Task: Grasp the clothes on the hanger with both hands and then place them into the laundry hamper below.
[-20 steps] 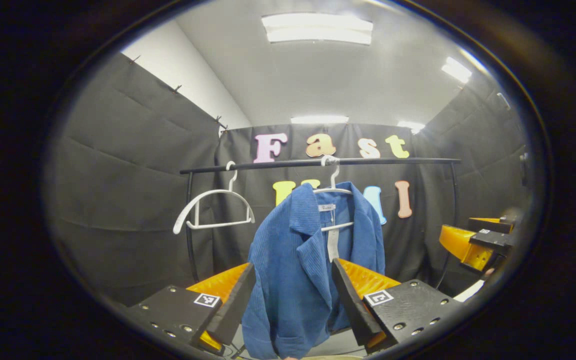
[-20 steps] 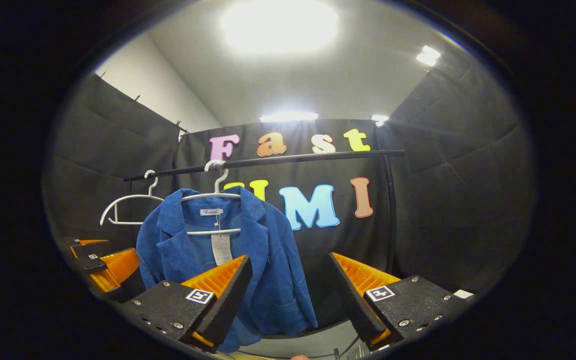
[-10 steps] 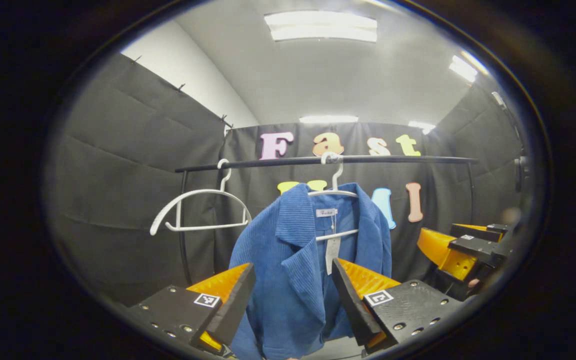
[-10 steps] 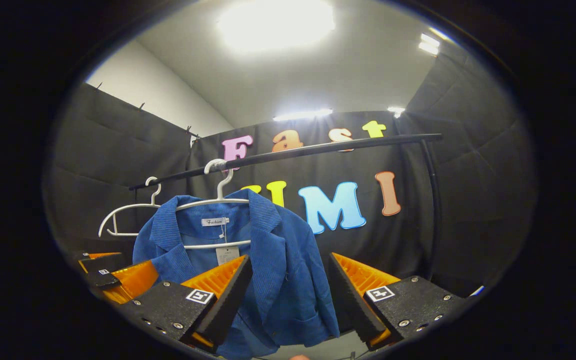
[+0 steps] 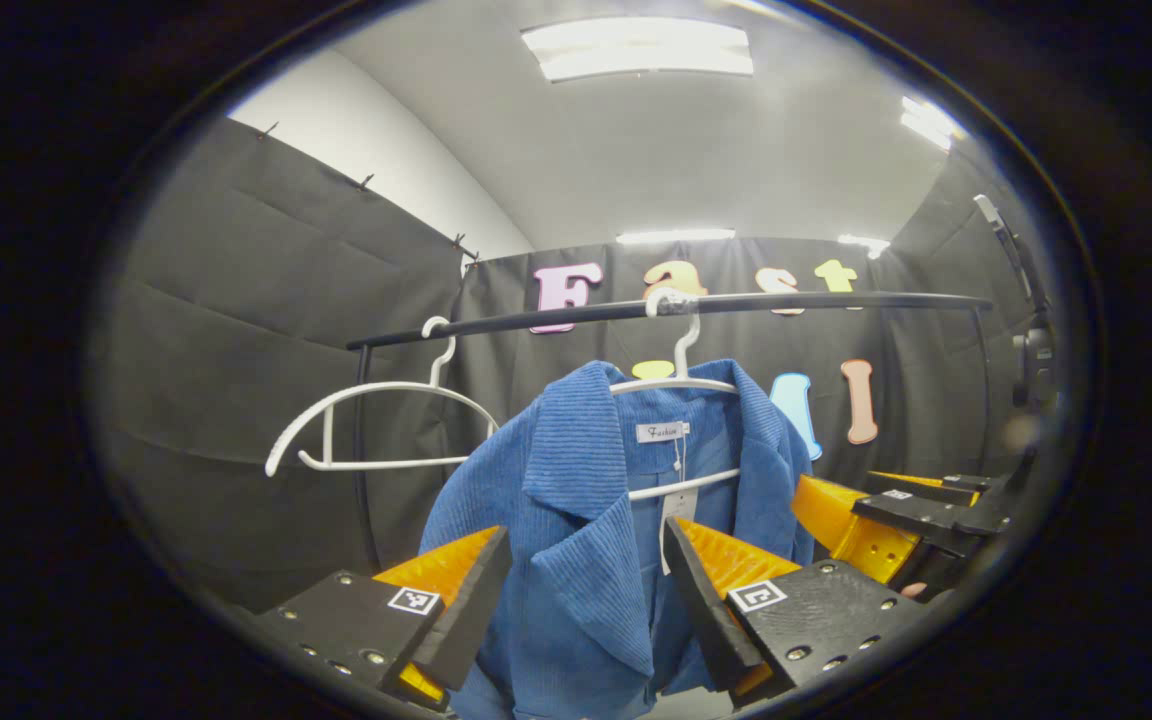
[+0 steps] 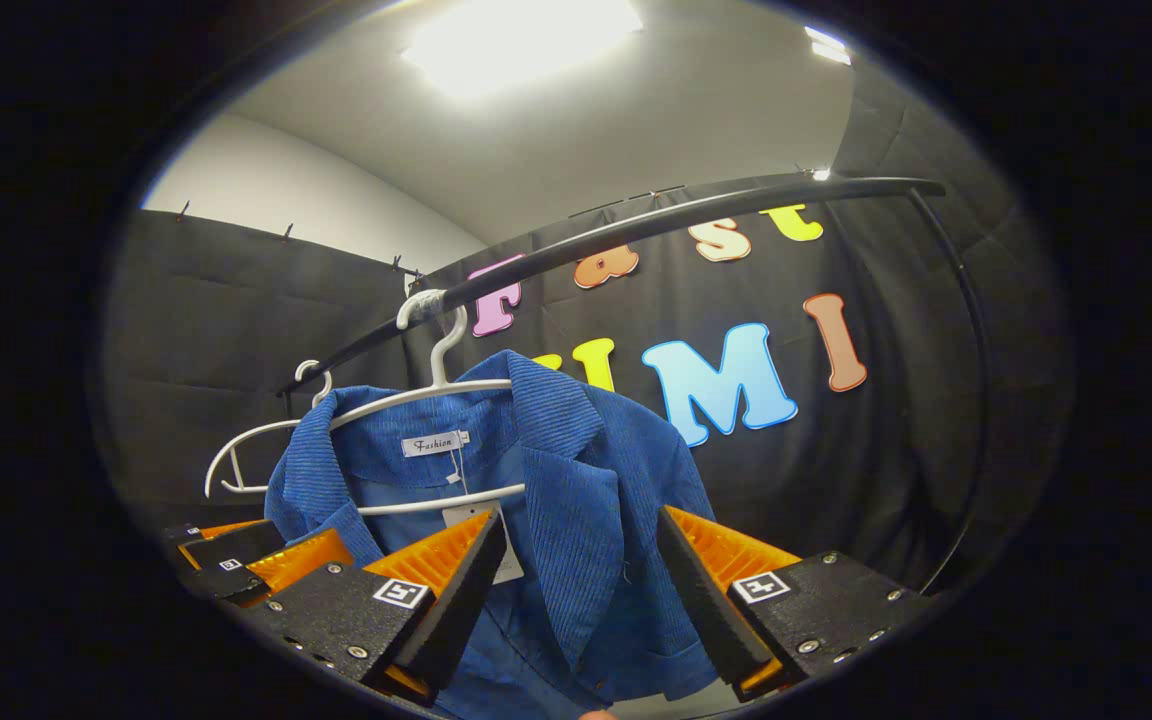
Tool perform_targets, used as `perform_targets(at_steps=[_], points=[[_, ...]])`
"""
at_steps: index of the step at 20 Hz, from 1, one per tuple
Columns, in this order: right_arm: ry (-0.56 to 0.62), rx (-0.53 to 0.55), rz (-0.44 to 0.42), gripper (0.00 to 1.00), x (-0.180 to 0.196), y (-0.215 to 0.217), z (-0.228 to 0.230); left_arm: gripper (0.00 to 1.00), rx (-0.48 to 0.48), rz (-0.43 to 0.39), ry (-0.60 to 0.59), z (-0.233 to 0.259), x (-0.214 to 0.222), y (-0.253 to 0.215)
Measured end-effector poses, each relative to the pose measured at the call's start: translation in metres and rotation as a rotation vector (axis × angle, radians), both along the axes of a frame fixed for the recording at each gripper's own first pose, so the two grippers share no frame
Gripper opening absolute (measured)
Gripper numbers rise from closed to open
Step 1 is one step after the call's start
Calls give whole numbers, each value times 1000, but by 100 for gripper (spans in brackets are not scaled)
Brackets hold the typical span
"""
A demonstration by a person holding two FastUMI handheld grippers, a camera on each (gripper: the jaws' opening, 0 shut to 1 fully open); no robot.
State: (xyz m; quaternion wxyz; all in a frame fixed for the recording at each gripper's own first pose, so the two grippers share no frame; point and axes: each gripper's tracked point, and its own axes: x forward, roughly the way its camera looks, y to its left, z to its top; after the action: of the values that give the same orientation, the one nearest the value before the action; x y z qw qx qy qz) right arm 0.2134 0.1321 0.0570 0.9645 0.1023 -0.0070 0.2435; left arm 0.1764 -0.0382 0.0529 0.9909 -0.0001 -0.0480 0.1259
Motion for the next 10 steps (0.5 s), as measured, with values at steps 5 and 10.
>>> perform_targets(at_steps=[5, 10], points=[[13, 11, 36, 91, 27, 9, -5, 82, 3, 67, 22, -11, 19, 3], [28, 3, 93, 95, 46, 22, -11, 94, -3, 128, 65, -30, 35, 11]])
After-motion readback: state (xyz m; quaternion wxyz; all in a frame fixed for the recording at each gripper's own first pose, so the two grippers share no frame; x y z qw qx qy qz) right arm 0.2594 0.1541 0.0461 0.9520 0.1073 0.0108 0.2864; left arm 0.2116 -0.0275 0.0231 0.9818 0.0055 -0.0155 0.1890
